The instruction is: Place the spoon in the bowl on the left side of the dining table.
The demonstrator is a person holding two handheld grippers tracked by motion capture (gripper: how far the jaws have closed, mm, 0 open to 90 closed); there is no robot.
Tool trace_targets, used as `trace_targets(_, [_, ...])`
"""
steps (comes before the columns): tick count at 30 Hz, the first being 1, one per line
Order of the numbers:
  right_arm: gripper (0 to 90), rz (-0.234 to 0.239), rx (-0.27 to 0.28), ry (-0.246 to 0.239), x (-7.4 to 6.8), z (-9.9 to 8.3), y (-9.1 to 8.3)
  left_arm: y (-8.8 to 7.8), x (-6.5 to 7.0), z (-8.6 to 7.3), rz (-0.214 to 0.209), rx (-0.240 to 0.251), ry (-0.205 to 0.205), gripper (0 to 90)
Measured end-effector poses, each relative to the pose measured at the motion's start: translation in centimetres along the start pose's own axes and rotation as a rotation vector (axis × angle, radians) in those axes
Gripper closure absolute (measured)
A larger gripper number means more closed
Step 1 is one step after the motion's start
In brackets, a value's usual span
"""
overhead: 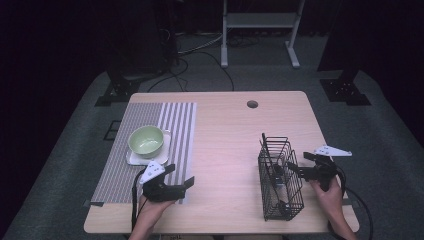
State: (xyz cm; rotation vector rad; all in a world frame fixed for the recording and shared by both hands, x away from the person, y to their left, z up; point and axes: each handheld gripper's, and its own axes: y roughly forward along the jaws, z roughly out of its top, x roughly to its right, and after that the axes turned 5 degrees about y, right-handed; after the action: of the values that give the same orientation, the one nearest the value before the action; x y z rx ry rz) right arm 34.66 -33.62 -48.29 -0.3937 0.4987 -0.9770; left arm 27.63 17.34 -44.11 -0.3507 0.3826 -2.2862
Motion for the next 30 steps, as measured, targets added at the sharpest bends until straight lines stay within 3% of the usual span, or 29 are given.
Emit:
trace_targets(7, [13.0,-0.005,-0.003,-0.001,0.0,0.0,0.1,0.3,0.8,0.3,-0.017,-0.009,0.022,9.3])
trace_targets(16, [13.0,-0.006,-0.006,0.002,0.0,0.0,0.1,0.9,1.3,0.6,-0.041,-0.022,0.018,9.3])
trace_targets(30, [13.0,-0.003,-0.003,-0.002,0.0,0.0,0.0,3.3,4.6,2.0,-0.148,-0.019,0.045,9.3])
